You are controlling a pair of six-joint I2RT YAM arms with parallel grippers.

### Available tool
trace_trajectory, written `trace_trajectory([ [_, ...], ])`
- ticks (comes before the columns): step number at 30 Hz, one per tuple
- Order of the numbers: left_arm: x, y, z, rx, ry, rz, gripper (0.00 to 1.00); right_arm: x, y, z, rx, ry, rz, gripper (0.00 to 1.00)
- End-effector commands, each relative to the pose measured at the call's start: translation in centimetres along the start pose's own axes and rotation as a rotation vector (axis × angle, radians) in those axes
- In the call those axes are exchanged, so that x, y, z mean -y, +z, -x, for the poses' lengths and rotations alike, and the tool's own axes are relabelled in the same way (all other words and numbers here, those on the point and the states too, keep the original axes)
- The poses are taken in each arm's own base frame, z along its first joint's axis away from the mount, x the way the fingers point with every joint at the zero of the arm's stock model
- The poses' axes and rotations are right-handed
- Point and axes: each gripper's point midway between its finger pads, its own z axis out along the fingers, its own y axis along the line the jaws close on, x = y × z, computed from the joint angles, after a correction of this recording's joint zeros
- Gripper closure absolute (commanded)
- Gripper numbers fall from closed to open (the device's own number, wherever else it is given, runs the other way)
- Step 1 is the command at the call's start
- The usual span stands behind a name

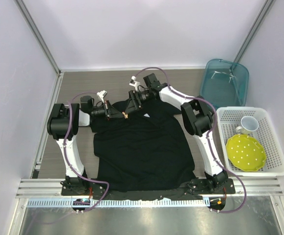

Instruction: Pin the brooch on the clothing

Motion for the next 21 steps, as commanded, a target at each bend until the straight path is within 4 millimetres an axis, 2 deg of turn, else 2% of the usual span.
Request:
trace_trajectory([
  [1,0.5,-1.4,2.1,0.031,0.1,0.036,0.99,-2.2,-3.7,3.4,0.097,-0.075,-0.024,0.25],
  [6,0.4,-1.8,2.1,0.027,0.094,0.064,0.99,-0.9,-4.5,3.2,0.109,-0.058,-0.072,0.26],
  [10,0.2,-2.7,2.8,0.048,0.083,0.112,0.99,1.1,-5.7,2.9,0.116,-0.07,-0.18,0.37],
  [11,0.3,-3.0,3.2,0.05,0.13,0.123,0.99,1.7,-6.1,3.0,0.119,-0.079,-0.218,0.42],
  [12,0.9,-3.4,3.9,0.057,0.172,0.136,0.99,3.2,-6.7,2.6,0.114,-0.065,-0.302,0.46],
  [13,0.0,-3.8,2.8,0.023,0.111,0.202,0.99,3.9,-7.1,2.4,0.112,-0.067,-0.342,0.49],
  [14,0.2,-4.1,4.0,0.009,0.232,0.232,0.99,4.9,-7.9,2.1,0.109,-0.062,-0.389,0.55],
  [15,0.2,-4.4,4.0,-0.006,0.249,0.256,0.99,6.5,-8.8,2.0,0.116,-0.053,-0.475,0.59],
  [16,0.3,-4.9,2.9,-0.045,0.199,0.293,0.99,7.2,-9.4,1.9,0.119,-0.044,-0.51,0.62],
  [17,-0.5,-5.5,3.4,-0.047,0.212,0.376,1.0,7.8,-10.0,1.8,0.12,-0.035,-0.548,0.67],
  [18,-0.4,-5.8,4.5,-0.052,0.271,0.409,1.0,8.8,-10.8,1.3,0.12,-0.016,-0.583,0.69],
  [19,-0.5,-6.4,4.1,-0.077,0.247,0.454,1.0,9.7,-11.6,1.2,0.123,-0.006,-0.633,0.71],
  [21,-0.9,-7.3,5.5,-0.074,0.293,0.546,0.99,10.6,-12.7,0.7,0.125,0.01,-0.678,0.74],
])
